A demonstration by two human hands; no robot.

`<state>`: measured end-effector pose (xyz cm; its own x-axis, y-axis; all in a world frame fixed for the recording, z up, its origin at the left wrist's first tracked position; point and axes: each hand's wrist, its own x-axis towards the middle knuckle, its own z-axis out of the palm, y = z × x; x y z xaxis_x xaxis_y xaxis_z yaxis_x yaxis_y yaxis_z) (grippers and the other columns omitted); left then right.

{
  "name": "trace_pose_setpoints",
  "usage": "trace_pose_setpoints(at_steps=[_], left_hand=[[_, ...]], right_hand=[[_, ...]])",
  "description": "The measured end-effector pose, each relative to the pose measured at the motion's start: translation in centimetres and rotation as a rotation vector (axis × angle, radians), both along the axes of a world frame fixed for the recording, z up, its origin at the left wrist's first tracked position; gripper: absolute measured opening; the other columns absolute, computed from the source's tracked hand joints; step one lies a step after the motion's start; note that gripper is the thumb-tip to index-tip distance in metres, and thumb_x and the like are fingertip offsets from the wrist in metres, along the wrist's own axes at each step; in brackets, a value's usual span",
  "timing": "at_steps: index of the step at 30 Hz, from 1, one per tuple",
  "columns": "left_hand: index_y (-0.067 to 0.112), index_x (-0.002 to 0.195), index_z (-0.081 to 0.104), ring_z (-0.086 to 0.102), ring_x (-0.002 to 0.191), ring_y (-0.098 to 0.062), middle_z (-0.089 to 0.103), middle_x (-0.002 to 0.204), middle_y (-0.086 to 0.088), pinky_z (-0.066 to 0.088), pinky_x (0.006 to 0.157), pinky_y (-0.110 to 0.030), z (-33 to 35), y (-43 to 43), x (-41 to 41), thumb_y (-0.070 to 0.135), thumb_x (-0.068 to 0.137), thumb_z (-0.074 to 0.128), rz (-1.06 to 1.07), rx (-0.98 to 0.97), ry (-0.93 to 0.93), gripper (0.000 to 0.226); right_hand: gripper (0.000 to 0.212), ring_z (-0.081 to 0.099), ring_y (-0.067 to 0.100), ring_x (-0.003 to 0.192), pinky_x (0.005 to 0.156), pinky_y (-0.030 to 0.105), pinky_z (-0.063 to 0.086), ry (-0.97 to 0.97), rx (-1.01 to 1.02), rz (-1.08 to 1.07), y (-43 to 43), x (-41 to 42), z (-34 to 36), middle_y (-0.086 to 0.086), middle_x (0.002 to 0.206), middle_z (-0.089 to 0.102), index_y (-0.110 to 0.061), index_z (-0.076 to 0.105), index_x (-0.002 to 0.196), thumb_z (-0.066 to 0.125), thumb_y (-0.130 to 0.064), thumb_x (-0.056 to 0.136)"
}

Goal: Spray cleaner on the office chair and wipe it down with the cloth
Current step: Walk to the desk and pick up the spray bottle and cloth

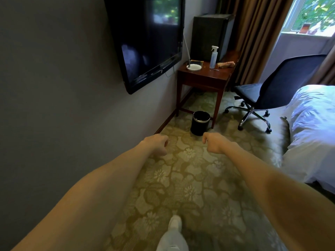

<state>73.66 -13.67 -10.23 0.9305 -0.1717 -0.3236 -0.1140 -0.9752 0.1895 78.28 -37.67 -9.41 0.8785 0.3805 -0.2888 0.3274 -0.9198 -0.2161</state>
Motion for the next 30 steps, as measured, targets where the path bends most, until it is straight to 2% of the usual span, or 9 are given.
trace_pose_setpoints(at_steps=[3,8,12,17,20,22,26,30], left_hand=[[0.019,0.112,0.05,0.053,0.096,-0.021,0.05,0.105,0.0,0.05,0.078,-0.033,-0.7,-0.5,2.7,0.02,0.08,0.057,-0.001,0.002,0.027,0.033],[0.019,0.108,0.05,0.053,0.093,-0.021,0.05,0.104,-0.002,0.045,0.07,-0.031,-1.9,-0.9,9.6,0.02,0.08,0.055,-0.034,0.005,0.05,0.028],[0.018,0.104,0.05,0.053,0.091,-0.02,0.05,0.102,-0.001,0.046,0.071,-0.031,-1.5,-1.8,17.0,0.021,0.081,0.054,-0.047,-0.004,0.015,0.023],[0.02,0.104,0.049,0.052,0.09,-0.02,0.048,0.101,-0.002,0.046,0.071,-0.031,-0.9,-2.5,25.8,0.02,0.081,0.055,-0.078,-0.001,0.027,0.023],[0.021,0.104,0.049,0.052,0.088,-0.019,0.048,0.101,-0.001,0.046,0.069,-0.031,-0.2,-3.0,30.9,0.02,0.08,0.055,-0.091,-0.002,0.021,0.025],[0.021,0.107,0.048,0.052,0.089,-0.019,0.049,0.102,0.0,0.047,0.07,-0.031,0.2,-3.5,33.7,0.02,0.08,0.054,-0.097,-0.002,0.015,0.028],[0.02,0.108,0.049,0.053,0.093,-0.02,0.05,0.104,-0.001,0.05,0.078,-0.035,0.1,-5.0,38.3,0.02,0.081,0.052,-0.144,0.013,0.024,0.027],[0.022,0.101,0.048,0.052,0.089,-0.019,0.049,0.1,0.001,0.047,0.072,-0.032,-0.5,-6.5,42.5,0.022,0.08,0.053,-0.17,0.015,0.035,0.021]], right_hand=[[0.031,0.048,0.022,0.093,0.071,0.028,0.037,0.022,-0.026,-0.005,-0.4,2.7,-0.9,0.006,0.104,0.05,-0.011,0.05,0.113,0.049,0.001,0.085],[0.031,0.051,0.025,0.103,0.082,0.031,0.044,0.051,-0.03,-0.037,-1.1,9.2,-2.2,0.008,0.114,0.054,-0.014,0.05,0.111,0.05,0.0,0.083],[0.03,0.054,0.027,0.105,0.088,0.036,0.048,0.036,-0.037,-0.063,-1.8,16.0,-2.1,0.009,0.116,0.056,-0.014,0.052,0.11,0.049,-0.002,0.083],[0.034,0.053,0.029,0.11,0.086,0.03,0.043,0.033,-0.074,-0.065,-2.4,23.9,-1.0,0.012,0.121,0.054,-0.011,0.052,0.119,0.052,-0.003,0.085],[0.031,0.053,0.027,0.107,0.084,0.032,0.045,0.016,-0.059,-0.103,-2.8,28.6,-0.5,0.01,0.12,0.054,-0.014,0.051,0.113,0.054,-0.004,0.084],[0.028,0.052,0.027,0.105,0.081,0.032,0.044,0.016,-0.05,-0.125,-3.1,31.0,-0.3,0.01,0.119,0.054,-0.016,0.049,0.109,0.053,-0.004,0.084],[0.03,0.052,0.027,0.104,0.077,0.03,0.04,0.015,-0.049,-0.145,-4.5,34.5,-0.6,0.011,0.117,0.054,-0.012,0.05,0.114,0.055,-0.005,0.085],[0.028,0.053,0.027,0.103,0.08,0.032,0.044,0.021,-0.033,-0.206,-7.1,37.9,-1.0,0.01,0.113,0.055,-0.01,0.052,0.115,0.052,-0.007,0.088]])
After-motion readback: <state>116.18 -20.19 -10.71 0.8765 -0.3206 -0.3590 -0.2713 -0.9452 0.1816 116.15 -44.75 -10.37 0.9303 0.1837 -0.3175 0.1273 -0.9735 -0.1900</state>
